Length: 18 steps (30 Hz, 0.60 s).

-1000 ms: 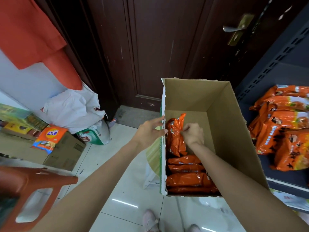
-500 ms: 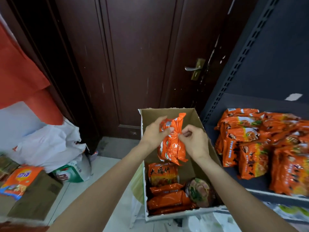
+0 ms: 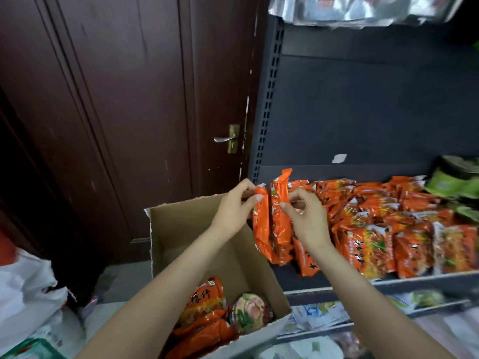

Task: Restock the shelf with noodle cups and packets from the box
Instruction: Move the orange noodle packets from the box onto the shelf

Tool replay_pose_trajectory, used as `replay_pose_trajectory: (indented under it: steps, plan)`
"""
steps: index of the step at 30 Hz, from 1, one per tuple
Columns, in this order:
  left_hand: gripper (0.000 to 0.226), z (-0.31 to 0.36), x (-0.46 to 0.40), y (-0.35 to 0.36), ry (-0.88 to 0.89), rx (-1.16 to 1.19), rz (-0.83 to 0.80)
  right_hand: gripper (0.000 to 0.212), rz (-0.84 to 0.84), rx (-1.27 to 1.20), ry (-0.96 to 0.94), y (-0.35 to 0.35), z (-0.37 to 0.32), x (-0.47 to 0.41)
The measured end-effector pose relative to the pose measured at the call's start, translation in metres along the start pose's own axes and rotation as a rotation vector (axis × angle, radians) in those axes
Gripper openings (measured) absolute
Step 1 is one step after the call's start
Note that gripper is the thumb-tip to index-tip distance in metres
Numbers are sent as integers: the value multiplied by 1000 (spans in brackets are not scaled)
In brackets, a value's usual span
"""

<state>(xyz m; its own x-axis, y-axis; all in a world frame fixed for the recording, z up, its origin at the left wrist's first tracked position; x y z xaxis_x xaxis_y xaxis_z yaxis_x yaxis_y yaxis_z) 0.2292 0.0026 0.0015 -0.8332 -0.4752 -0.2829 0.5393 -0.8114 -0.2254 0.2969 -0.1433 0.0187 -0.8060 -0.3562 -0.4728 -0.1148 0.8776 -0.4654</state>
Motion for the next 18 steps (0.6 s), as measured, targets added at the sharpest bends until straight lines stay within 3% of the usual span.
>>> replay_pose_trajectory:
  steps: [7, 11, 18]
  plan:
    - [16, -4, -5, 70, -101, 75, -85, 29, 93, 84, 248, -72, 73, -1]
    - [16, -18, 2, 102, -137, 58, -154, 30, -7, 122, 403, -75, 113, 11]
    - [7, -43, -3, 151, -213, -83, -349, 28, -104, 96, 467, -60, 149, 25]
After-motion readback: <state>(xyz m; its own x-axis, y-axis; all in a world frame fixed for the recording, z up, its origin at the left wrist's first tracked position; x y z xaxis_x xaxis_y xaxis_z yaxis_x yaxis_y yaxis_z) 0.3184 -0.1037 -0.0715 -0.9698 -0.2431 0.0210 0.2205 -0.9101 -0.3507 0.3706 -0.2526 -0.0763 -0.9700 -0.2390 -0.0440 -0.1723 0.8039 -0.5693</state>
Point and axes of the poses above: each hand's wrist, its own x-axis away from the middle knuckle, its own y-axis out of the palm, z = x × y, the point moved 7 cm from there along -x, towards the middle knuckle, and after that the axes turned 5 degrees about z, right-handed, at the moved point
